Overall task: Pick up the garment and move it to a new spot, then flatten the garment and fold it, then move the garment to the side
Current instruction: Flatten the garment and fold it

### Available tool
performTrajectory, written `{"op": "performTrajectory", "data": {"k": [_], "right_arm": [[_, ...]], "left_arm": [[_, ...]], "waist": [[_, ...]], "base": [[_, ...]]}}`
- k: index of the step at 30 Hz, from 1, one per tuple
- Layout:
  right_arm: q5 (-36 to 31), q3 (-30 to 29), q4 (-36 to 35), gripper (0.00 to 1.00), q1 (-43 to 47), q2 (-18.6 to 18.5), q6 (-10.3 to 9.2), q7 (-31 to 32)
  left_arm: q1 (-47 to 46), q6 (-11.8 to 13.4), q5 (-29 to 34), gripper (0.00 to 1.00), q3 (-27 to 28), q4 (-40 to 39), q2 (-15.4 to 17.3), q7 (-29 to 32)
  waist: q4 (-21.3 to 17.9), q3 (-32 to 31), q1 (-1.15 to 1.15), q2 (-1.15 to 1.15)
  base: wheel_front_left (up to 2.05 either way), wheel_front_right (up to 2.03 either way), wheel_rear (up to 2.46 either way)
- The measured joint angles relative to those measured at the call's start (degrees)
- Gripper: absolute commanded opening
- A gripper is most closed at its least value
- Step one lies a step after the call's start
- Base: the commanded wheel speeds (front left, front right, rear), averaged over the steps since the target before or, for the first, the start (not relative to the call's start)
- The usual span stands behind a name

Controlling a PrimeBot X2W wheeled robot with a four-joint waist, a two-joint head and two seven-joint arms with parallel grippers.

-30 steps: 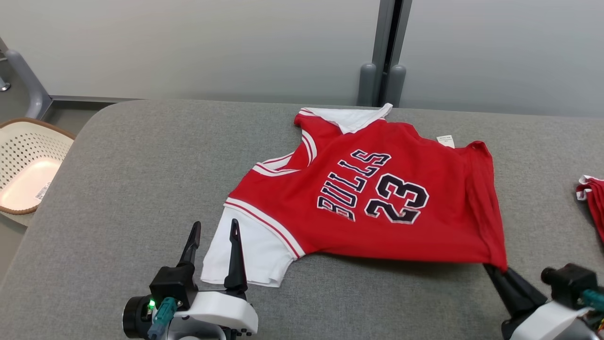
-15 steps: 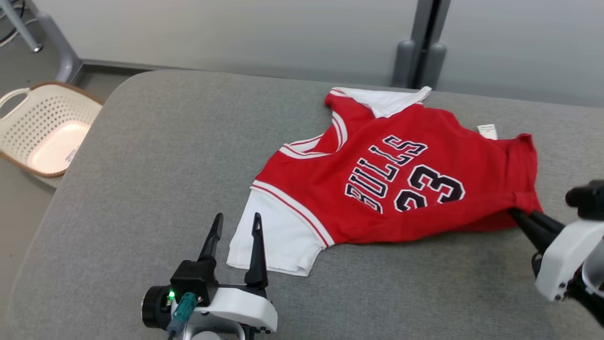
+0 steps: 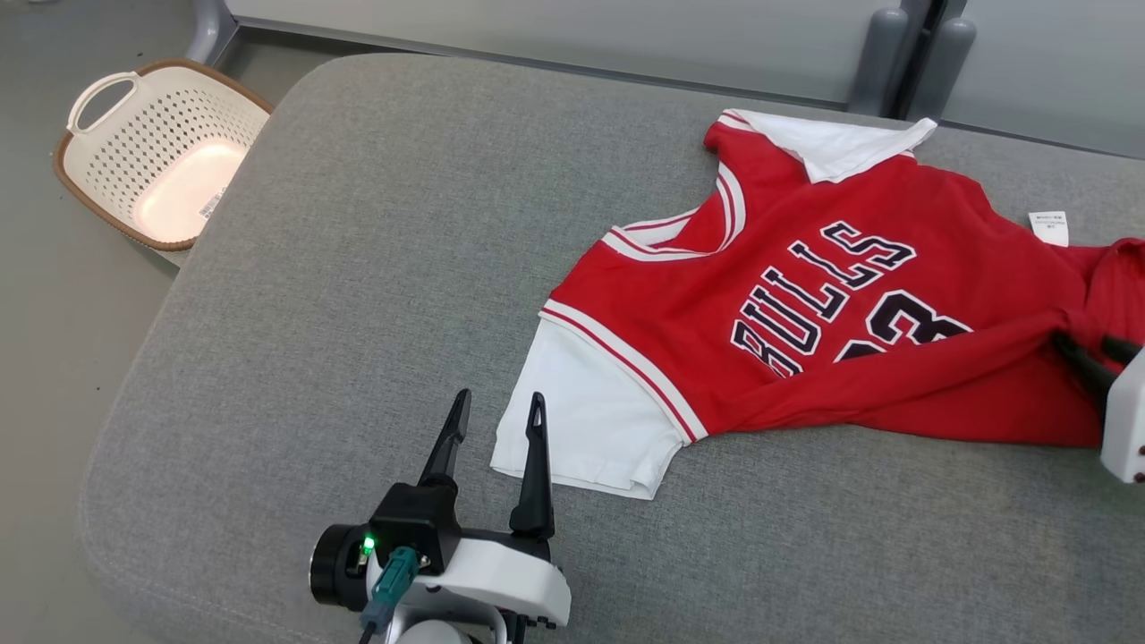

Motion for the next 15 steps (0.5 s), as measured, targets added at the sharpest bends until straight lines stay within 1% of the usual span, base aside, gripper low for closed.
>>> {"op": "performTrajectory", "data": {"k": [4,8,10,15], "right_arm": [[-2.0,1.2,5.8,1.0,-2.6,-0.2,0.0,-4.3],[-4.6,0.6,11.7,1.0,-4.6,-0.1,0.0,-10.3],[-5.0,-0.2,13.6,1.0,-5.1,0.6,-0.01,-13.8],[-3.9,-0.6,12.8,1.0,-3.3,2.0,0.0,-22.8]], "left_arm": [[-0.9,0.8,-0.2,1.0,-0.2,-0.2,0.0,0.0],[-1.4,1.0,-0.2,1.0,-0.1,-0.1,0.0,0.0],[-2.0,1.1,-0.2,1.0,0.1,-0.1,0.0,0.0],[-2.0,0.9,0.2,1.0,1.5,0.0,0.0,0.0]], "waist": [[-0.2,0.7,0.0,0.0],[-1.5,0.8,0.0,0.0],[-2.4,0.6,0.0,0.0],[-4.9,-0.4,0.0,0.0]], "base": [[0.0,0.0,0.0],[0.0,0.0,0.0],[0.0,0.0,0.0],[0.0,0.0,0.0]]}}
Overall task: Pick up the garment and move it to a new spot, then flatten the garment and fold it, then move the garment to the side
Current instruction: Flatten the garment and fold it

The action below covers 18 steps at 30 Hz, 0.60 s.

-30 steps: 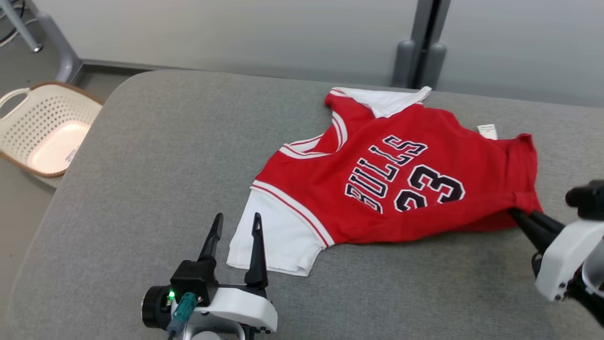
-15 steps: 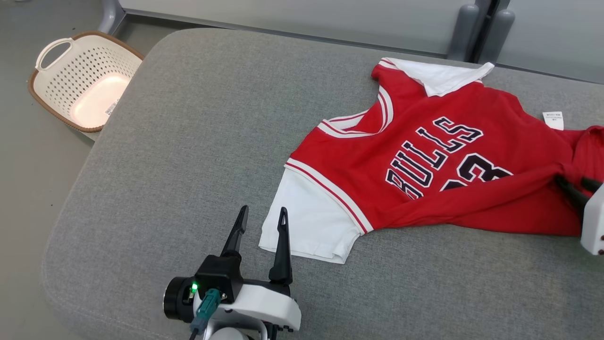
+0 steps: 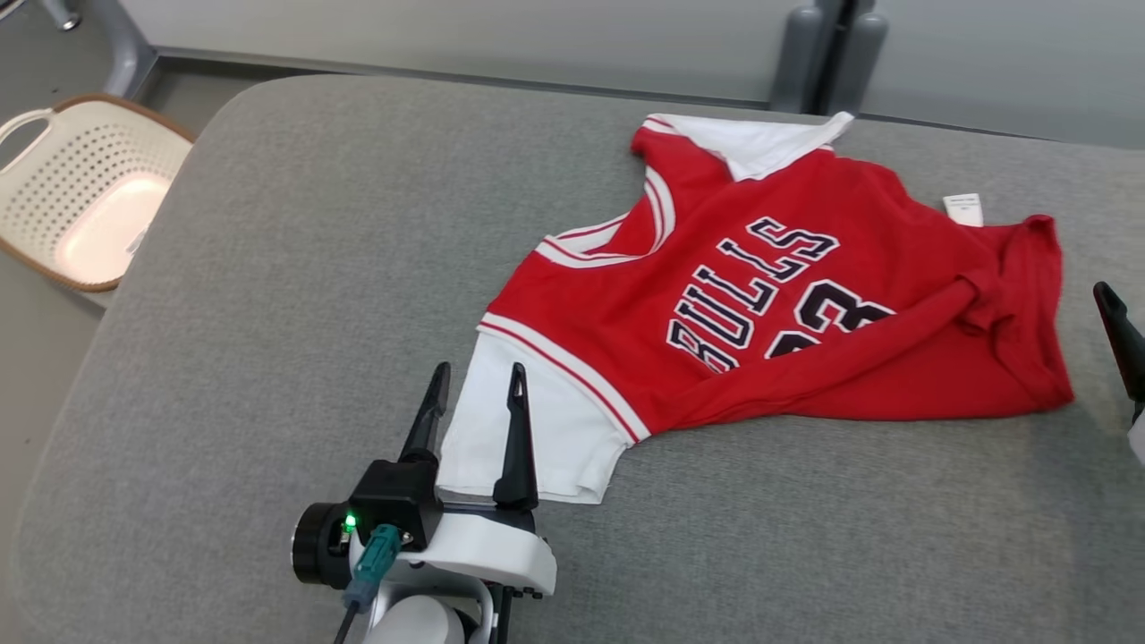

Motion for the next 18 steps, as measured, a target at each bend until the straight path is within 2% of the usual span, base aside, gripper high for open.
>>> {"op": "performTrajectory", "data": {"k": [5,9,14,18], "right_arm": [[1.7,-1.0,-4.7,1.0,5.9,0.6,0.0,-9.5],[0.3,-3.8,-9.2,1.0,11.5,2.4,0.0,-11.8],[-7.5,-12.3,-18.8,1.0,19.3,8.0,0.0,-12.0],[-13.1,-17.1,-22.7,1.0,26.1,13.1,-0.01,-12.0]], "left_arm": [[0.0,-0.7,0.6,1.0,1.5,-0.4,0.0,0.0],[0.5,-1.2,1.1,1.0,2.9,-0.6,0.0,0.0],[2.3,-2.0,1.7,1.0,4.2,-0.3,0.0,0.0],[2.7,-2.6,1.7,1.0,4.5,0.1,0.0,0.0]], "waist": [[-2.4,-1.4,0.0,0.0],[-4.2,-2.6,0.0,0.0],[-6.2,-3.7,0.0,0.0],[-6.8,-4.4,0.0,0.0]], "base": [[0.0,0.0,0.0],[0.0,0.0,0.0],[0.0,0.0,0.0],[0.0,0.0,0.0]]}}
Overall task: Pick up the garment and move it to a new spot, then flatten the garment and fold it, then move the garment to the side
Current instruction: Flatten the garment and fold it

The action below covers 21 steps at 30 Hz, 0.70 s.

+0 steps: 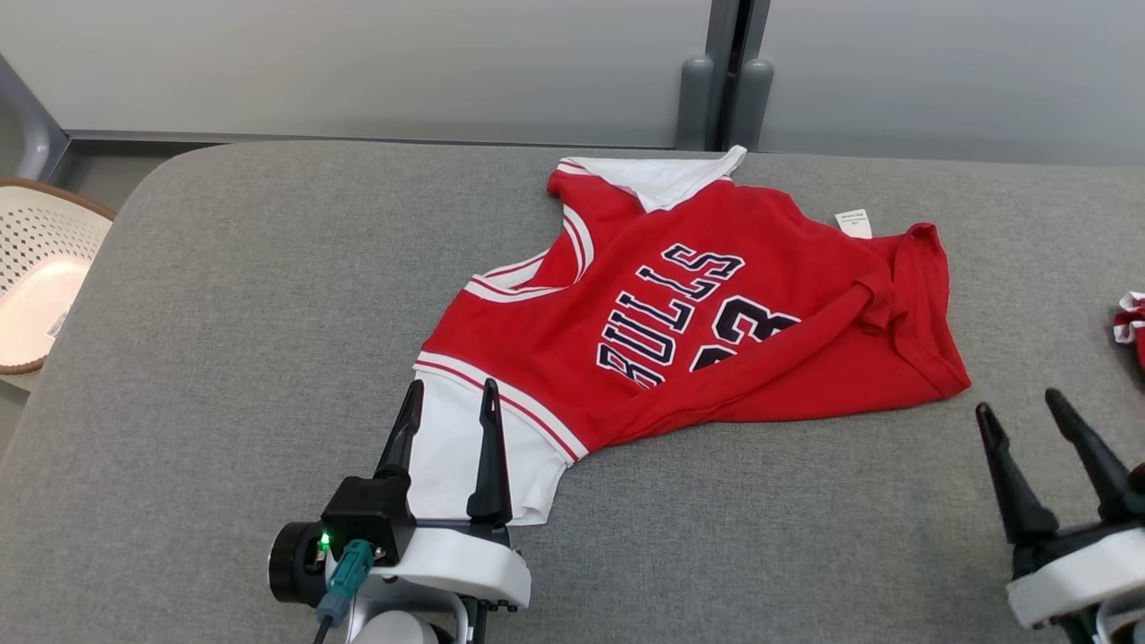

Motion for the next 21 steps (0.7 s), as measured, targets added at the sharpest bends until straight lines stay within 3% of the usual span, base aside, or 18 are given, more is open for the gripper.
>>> {"op": "performTrajectory", "data": {"k": [4,10,21], "right_arm": [[-4.3,-1.2,-1.4,1.0,2.4,2.6,0.01,0.0],[-6.9,-2.7,-1.3,1.0,2.4,3.3,0.01,0.0],[-11.2,-0.2,7.4,1.0,-5.9,0.6,0.0,1.4]], "left_arm": [[0.4,-0.6,0.0,1.0,0.0,0.4,0.0,0.0],[0.5,-1.1,0.4,1.0,-0.3,0.4,0.0,0.0],[0.2,-0.3,0.0,1.0,-3.9,-0.1,0.0,0.0]], "waist": [[0.1,-0.6,0.0,0.0],[1.4,-0.8,0.0,0.0],[4.7,2.1,0.0,0.0]], "base": [[0.0,0.0,0.0],[0.0,0.0,0.0],[0.0,0.0,0.0]]}}
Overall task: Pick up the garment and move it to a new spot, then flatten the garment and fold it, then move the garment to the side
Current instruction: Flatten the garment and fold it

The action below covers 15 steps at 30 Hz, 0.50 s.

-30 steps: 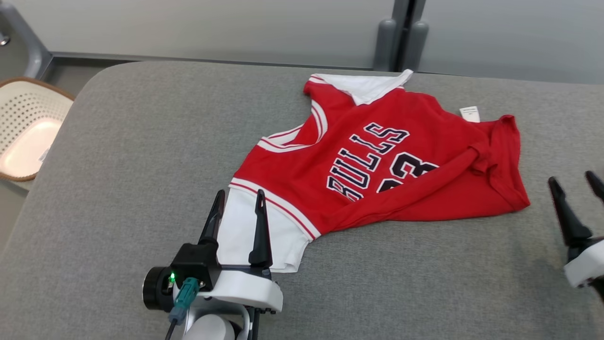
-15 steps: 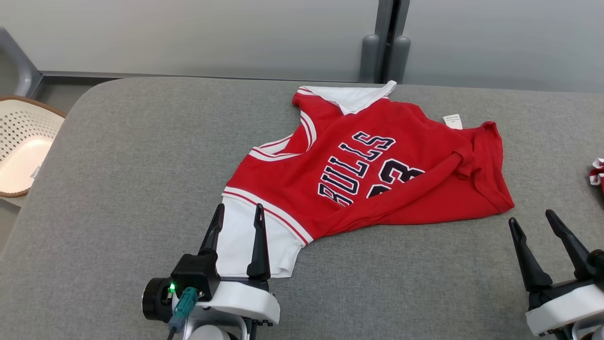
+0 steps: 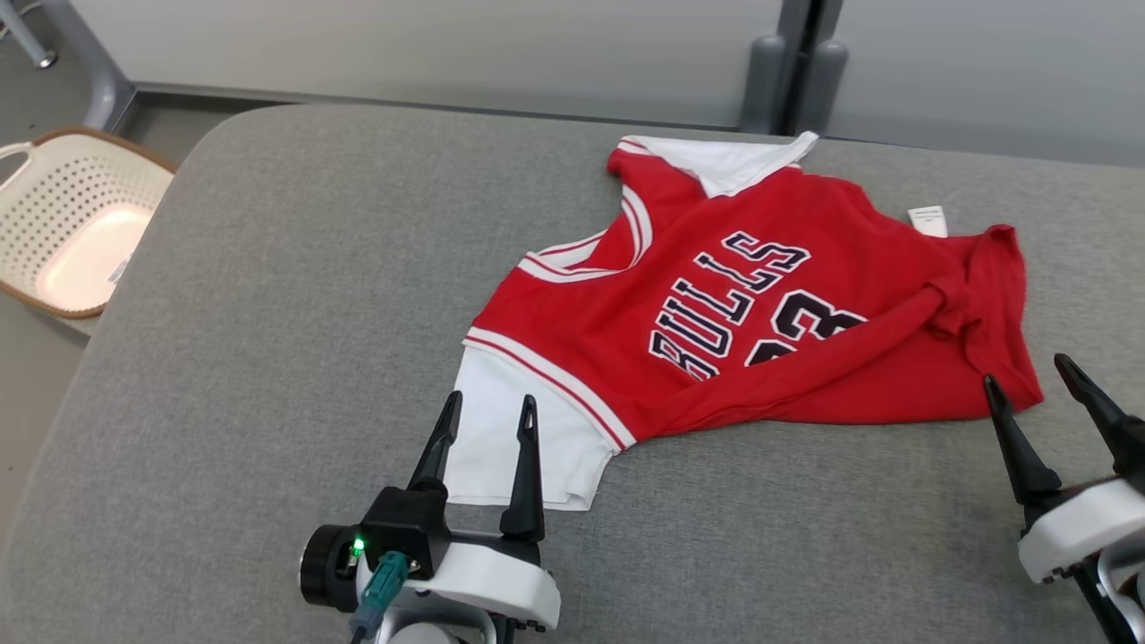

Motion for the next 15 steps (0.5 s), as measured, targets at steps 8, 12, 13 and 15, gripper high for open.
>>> {"op": "performTrajectory", "data": {"k": [8,12,13,15], "right_arm": [[-1.1,3.8,8.1,1.0,-7.0,-3.1,0.01,1.9],[-0.5,5.6,11.3,1.0,-9.6,-4.3,0.01,1.6],[-0.4,5.9,11.9,1.0,-10.3,-4.7,0.01,1.4],[0.1,6.8,12.8,1.0,-11.4,-5.6,0.01,1.1]], "left_arm": [[-0.6,1.4,-1.2,1.0,-3.1,-0.6,0.0,0.0],[-0.8,2.3,-1.6,1.0,-4.0,-1.2,0.0,0.0],[-0.8,2.3,-1.6,1.0,-4.2,-1.3,0.0,0.0],[-1.2,2.7,-1.7,1.0,-4.7,-1.5,0.0,0.0]], "waist": [[3.2,2.4,0.0,0.0],[4.8,3.6,0.0,0.0],[5.1,4.0,0.0,0.0],[5.7,4.7,0.0,0.0]], "base": [[0.0,0.0,0.0],[0.0,0.0,0.0],[0.0,0.0,0.0],[0.0,0.0,0.0]]}}
